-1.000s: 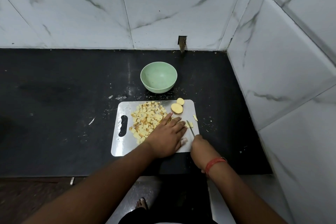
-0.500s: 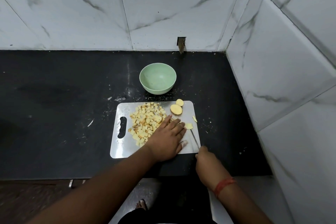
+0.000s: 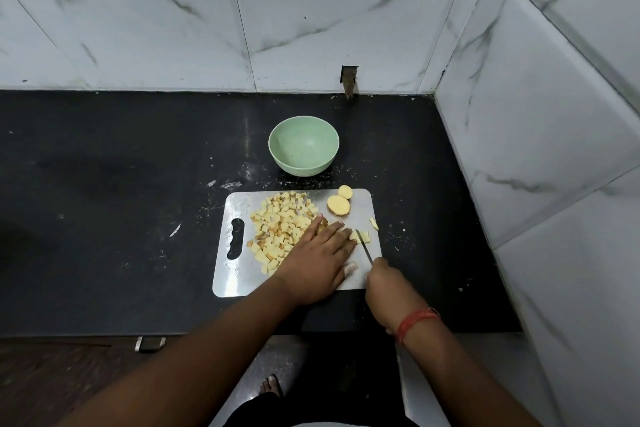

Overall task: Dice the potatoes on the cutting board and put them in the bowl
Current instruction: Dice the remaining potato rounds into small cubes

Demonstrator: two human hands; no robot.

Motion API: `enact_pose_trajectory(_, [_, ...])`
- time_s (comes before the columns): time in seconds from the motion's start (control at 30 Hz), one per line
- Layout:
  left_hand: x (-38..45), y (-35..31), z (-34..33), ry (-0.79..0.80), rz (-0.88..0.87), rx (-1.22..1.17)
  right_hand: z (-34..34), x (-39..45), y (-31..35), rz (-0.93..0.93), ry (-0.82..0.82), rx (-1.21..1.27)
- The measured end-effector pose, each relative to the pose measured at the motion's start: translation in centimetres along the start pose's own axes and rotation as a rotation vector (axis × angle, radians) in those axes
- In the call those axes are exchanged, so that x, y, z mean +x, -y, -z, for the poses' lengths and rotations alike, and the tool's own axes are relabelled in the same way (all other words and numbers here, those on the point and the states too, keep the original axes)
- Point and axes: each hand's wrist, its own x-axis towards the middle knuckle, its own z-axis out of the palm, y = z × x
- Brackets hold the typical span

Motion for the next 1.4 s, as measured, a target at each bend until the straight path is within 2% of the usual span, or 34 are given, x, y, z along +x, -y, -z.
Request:
enact_pose_trajectory(0.83, [0.1, 0.4, -0.1, 0.016, -0.03, 0.035, -1.0, 1.0, 0.2, 0.004, -0.01, -0.07])
enact_pose_trajectory(1.27, [0.5, 0.1, 0.2, 0.044, -0.021, 0.038, -0.6, 1.5, 1.0, -0.104, 0.085, -0.067])
enact_pose_trajectory(1.4, [0.8, -0.3, 0.4, 0.058, -0.004, 0.035, -0.7, 1.3, 0.7, -0.058, 0.056, -0.069])
